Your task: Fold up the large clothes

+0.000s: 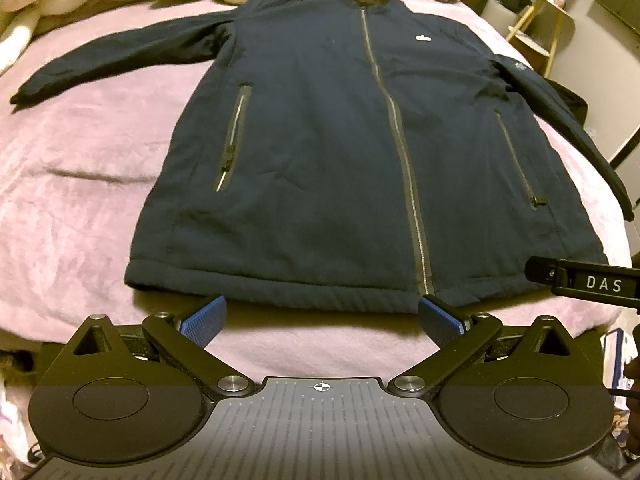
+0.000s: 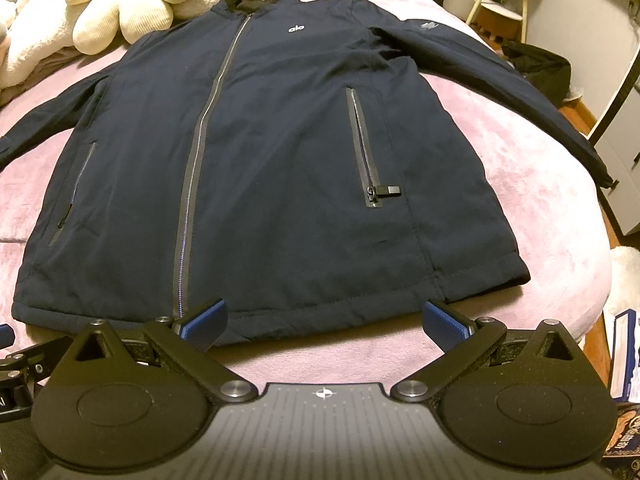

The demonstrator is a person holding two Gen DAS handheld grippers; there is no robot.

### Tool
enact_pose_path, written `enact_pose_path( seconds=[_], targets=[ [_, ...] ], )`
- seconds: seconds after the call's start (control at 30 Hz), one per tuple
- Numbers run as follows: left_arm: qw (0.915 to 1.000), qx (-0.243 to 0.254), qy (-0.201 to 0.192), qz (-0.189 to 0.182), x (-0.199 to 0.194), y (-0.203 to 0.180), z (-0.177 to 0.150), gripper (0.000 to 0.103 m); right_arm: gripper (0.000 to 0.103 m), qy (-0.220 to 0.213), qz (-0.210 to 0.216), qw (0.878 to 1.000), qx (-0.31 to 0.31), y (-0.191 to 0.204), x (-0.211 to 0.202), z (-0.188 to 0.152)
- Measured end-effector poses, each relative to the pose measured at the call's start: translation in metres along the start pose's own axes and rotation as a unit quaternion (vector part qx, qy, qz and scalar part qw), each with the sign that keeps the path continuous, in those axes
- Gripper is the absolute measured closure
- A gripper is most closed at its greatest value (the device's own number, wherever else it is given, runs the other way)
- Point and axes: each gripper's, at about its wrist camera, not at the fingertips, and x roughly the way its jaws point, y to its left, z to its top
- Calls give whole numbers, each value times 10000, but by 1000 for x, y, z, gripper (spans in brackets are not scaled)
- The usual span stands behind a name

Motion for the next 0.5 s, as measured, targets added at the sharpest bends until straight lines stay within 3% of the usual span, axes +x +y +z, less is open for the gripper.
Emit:
enact_pose_path(
  seconds=[0.4,0.5],
  targets=[
    [9999,-80,110,-94,13,4,7,0,0,109,148,9998,93,-4,13,3],
    [9992,-223,-164,-280,15,13,13,0,0,-219,379,9990,54,-9,11,6]
  ],
)
